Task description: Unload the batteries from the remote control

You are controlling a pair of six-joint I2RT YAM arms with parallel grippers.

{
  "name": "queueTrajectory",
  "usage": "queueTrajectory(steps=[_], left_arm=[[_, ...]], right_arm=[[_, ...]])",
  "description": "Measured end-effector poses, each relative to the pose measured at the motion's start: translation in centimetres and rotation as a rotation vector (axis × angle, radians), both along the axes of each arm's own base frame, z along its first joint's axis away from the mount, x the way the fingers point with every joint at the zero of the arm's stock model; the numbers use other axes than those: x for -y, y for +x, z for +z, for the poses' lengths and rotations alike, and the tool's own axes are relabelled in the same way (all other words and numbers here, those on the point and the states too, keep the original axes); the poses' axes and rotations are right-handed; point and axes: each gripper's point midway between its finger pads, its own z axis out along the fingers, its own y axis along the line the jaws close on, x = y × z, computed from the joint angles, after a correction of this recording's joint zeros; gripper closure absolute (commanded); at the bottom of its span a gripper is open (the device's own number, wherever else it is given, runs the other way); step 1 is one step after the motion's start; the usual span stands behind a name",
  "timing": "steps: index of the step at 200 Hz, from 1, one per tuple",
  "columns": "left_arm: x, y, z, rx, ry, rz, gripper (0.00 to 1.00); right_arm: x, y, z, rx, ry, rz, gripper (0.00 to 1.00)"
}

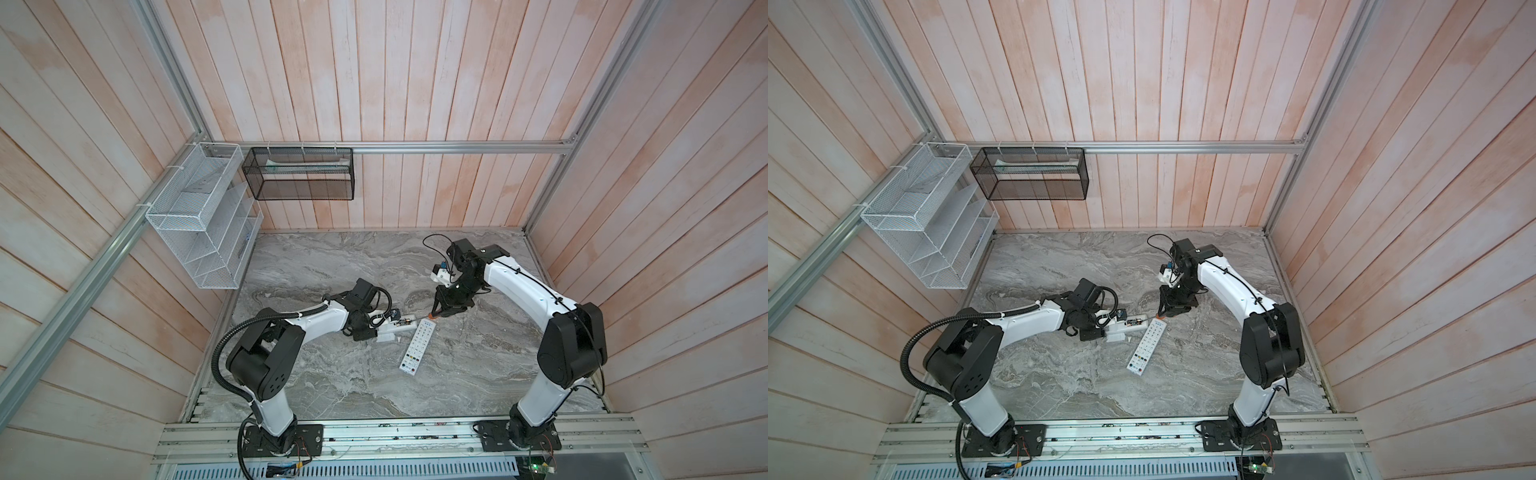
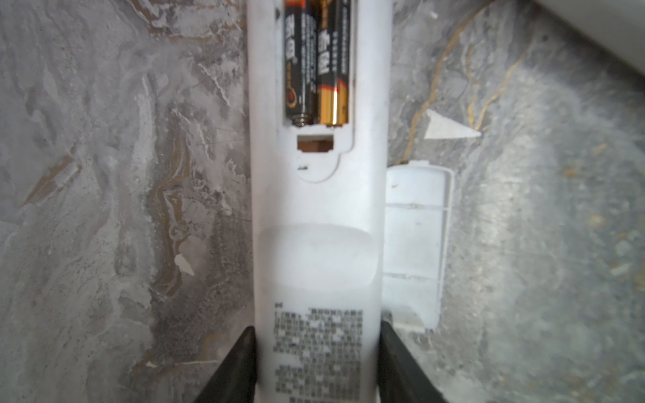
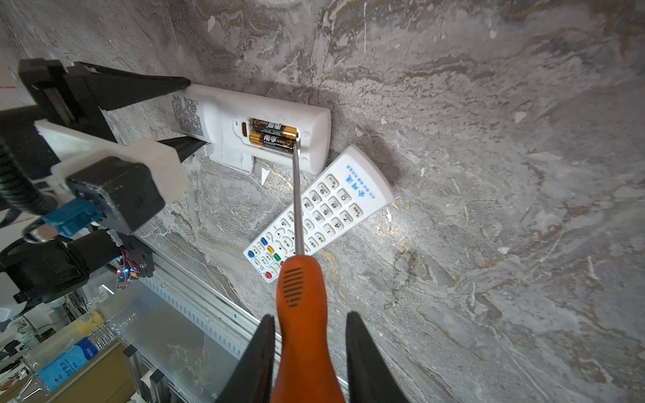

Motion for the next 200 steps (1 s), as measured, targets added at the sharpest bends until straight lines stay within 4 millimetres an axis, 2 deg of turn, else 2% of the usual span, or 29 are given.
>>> queueTrajectory(steps=[110, 161, 200], left_arm=[[0.0, -0.1, 0.0, -0.004, -0.003, 0.003, 0.75], [0.1, -0.1, 0.0, -0.006, -0.005, 0.002, 0.76], [0.0, -0.1, 0.0, -0.007, -0.005, 0.004, 0.76]], right_arm=[[-0.2, 0.2, -0.1, -0.003, 0.035, -0.008, 1.00], [-0.3, -1.3, -0.4, -0.016, 0.088, 0.003, 1.00], [-1.2, -2.3, -0.3, -0.002, 0.094, 0.055, 1.00]])
